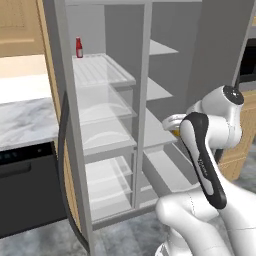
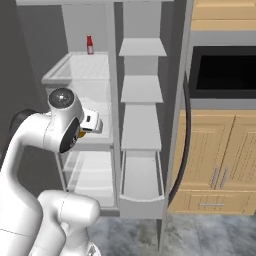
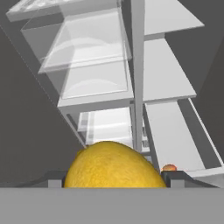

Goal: Take the lemon and mango from the fridge shelf and place them in the freezer drawer to begin freezing them.

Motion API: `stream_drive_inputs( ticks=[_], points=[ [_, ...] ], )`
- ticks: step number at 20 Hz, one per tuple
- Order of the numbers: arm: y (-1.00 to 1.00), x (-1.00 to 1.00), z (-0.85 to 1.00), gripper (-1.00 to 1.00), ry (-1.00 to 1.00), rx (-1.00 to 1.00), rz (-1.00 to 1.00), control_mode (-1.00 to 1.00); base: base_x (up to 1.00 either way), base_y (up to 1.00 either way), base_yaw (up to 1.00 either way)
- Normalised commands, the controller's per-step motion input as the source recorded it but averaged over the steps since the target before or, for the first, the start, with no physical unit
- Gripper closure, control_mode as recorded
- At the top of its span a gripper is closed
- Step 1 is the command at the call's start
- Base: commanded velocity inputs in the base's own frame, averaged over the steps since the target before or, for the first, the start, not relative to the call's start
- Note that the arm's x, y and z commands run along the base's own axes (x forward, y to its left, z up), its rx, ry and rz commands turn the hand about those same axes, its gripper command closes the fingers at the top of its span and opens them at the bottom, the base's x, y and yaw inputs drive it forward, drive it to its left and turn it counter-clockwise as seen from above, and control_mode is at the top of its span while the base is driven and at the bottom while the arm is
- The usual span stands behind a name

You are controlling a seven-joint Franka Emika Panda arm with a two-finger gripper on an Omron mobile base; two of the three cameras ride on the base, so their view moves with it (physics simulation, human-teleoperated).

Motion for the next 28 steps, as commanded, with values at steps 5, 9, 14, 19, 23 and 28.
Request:
stream_drive_inputs(
  ticks=[5, 9, 14, 19, 23, 28],
  points=[
    [0.00, 0.00, 0.00, 1.00, 0.00, 0.00, 0.00, 1.00, 0.28, -0.23, -0.19],
    [0.00, 0.00, 0.00, 1.00, 0.00, 0.00, 0.00, 1.00, 0.13, -0.17, -0.15],
    [-0.32, 0.47, -0.30, 1.00, 0.19, 0.02, -0.09, -1.00, 0.00, 0.00, 0.00],
    [-0.41, 0.77, -0.53, 1.00, 0.27, 0.03, -0.06, -1.00, 0.00, 0.00, 0.00],
    [-0.23, 0.67, -0.65, 1.00, 0.28, 0.00, -0.06, -1.00, 0.00, 0.00, 0.00],
    [-0.02, 0.34, -0.83, 1.00, 0.20, -0.01, -0.05, -1.00, 0.00, 0.00, 0.00]
  ],
)
